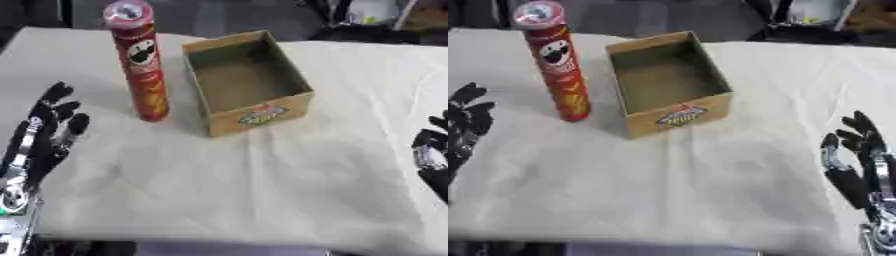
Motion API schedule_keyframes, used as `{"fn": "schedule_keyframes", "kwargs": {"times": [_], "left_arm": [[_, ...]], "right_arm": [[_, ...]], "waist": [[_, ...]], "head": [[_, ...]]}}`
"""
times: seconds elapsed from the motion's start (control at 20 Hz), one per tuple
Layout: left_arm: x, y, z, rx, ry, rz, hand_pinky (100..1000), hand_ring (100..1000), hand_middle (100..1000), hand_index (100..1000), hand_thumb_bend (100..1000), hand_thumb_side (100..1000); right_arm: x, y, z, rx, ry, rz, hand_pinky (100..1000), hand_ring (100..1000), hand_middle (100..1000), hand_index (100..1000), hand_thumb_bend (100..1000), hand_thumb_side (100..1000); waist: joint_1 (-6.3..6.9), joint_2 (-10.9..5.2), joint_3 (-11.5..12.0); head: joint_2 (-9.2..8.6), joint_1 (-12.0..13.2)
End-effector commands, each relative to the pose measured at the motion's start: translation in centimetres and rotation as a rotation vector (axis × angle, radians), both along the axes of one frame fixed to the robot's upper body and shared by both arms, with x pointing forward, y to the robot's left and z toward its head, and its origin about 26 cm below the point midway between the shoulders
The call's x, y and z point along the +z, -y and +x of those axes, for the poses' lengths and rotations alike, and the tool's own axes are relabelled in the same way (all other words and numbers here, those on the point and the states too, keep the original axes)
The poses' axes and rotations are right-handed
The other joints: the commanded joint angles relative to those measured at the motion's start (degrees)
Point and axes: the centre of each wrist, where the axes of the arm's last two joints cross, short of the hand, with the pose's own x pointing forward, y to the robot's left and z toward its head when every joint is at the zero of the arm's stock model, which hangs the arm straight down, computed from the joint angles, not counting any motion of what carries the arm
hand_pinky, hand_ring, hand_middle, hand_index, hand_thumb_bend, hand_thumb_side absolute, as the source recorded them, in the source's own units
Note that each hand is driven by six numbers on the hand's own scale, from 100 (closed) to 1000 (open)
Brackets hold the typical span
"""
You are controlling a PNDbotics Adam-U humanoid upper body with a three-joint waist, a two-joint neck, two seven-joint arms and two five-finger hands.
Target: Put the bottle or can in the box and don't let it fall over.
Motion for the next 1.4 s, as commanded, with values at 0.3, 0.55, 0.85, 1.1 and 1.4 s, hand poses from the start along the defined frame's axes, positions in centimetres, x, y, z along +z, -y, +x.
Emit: {"fn": "schedule_keyframes", "kwargs": {"times": [0.3,0.55,0.85,1.1,1.4], "left_arm": [[1.6,-0.6,0.5,0.037,0.015,0.075,917,863,902,991,750,714],[2.6,-0.8,1.7,0.064,0.000,0.140,912,861,901,990,788,710],[4.4,-0.3,4.6,0.073,-0.013,0.209,909,859,901,990,785,714],[4.9,0.8,7.4,0.043,-0.022,0.219,906,856,898,988,784,720],[5.3,2.2,10.3,0.022,-0.030,0.221,904,854,896,985,757,716]], "right_arm": [[0.7,0.2,0.2,0.000,0.013,-0.013,865,841,883,1000,100,514],[0.7,0.2,0.2,0.004,0.012,-0.016,865,841,884,1000,100,513],[0.6,0.1,0.2,0.014,0.007,-0.018,865,841,885,1000,100,512],[0.6,0.0,0.2,0.025,0.003,-0.020,865,841,885,1000,100,509],[0.5,-0.2,0.2,0.040,-0.003,-0.018,864,841,886,1000,100,507]], "waist": [[0.05,-0.62,-0.2],[0.08,-0.84,-0.3],[0.04,-1.28,-0.5],[-0.16,-1.47,-0.9],[-0.43,-1.43,-1.9]], "head": [[0.31,-0.2],[0.31,-0.1],[0.31,0.1],[0.31,0.4],[0.31,0.6]]}}
